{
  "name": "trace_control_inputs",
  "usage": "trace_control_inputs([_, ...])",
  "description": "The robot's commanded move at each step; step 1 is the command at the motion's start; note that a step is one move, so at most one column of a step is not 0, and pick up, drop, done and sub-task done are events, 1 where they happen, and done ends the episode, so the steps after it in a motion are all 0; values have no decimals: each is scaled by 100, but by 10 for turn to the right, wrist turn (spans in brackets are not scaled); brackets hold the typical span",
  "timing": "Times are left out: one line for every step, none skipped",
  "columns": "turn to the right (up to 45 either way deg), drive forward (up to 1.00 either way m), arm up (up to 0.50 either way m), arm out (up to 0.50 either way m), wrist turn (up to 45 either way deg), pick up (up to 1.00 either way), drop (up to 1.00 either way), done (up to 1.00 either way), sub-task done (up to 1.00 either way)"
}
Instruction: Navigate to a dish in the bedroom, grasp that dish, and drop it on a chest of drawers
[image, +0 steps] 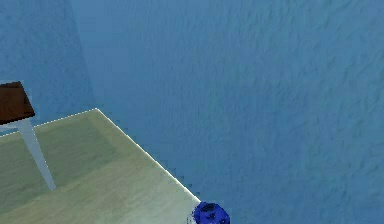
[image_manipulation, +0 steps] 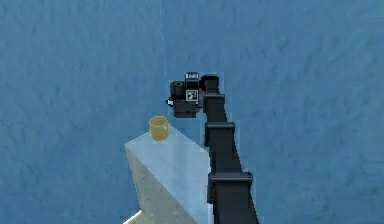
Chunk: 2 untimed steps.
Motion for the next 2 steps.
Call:
trace_control_inputs([0, 0, -32, 0, 0, 0, 0, 0, 0])
trace_control_inputs([0, 0, 0, 0, 0, 0, 100, 0, 0])
